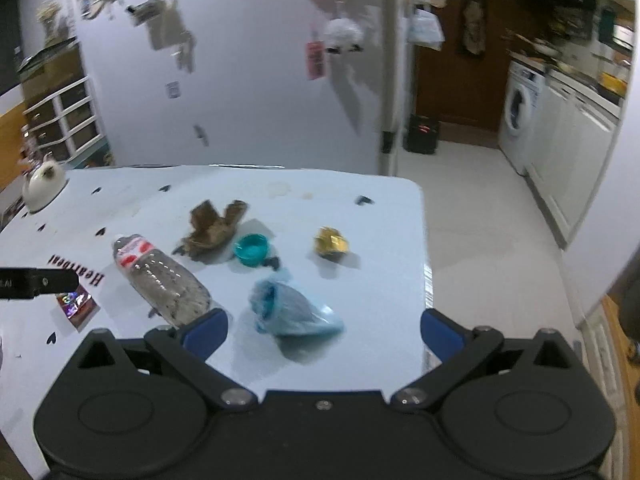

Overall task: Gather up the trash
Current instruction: 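Grasp the red cigarette pack with the left tool while the right tool grasps the Wahaha bottle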

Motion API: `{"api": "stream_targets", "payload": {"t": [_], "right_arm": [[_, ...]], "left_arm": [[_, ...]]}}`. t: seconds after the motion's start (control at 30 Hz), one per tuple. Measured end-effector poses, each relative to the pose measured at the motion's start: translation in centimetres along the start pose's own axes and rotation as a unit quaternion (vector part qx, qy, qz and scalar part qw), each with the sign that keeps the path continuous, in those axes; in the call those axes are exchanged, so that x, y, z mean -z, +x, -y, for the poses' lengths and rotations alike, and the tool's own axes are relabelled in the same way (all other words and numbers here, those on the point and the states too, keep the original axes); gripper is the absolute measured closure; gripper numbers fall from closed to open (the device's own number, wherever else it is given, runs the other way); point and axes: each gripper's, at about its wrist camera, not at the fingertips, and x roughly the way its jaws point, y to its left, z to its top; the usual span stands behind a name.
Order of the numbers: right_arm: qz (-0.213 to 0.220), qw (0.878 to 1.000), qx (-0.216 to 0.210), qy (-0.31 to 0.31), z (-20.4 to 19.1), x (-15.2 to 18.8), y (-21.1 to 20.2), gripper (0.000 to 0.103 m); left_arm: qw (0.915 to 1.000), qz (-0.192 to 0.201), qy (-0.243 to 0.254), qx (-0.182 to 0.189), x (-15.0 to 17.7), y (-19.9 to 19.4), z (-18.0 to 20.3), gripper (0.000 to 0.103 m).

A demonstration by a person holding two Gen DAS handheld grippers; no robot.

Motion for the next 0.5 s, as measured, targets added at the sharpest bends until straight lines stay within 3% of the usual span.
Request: {"api": "stream_targets", "payload": {"t": [0.2,0.5], "right_arm": [[-0.005,0.998,-0.04,-0.038,-2.9,-1.7,4.3,0.0],[-0.04,0.982,-0.142,-0.117,-8.0,-4.4,10.7,0.0]], "left_arm": [[0.9967,-0.021,-0.067,-0.039,-0.7,3.3,-4.5,0.0],[0.9809,-0.045,-0.18,-0.058,0.1,7.1,-9.5,0.0]]}}
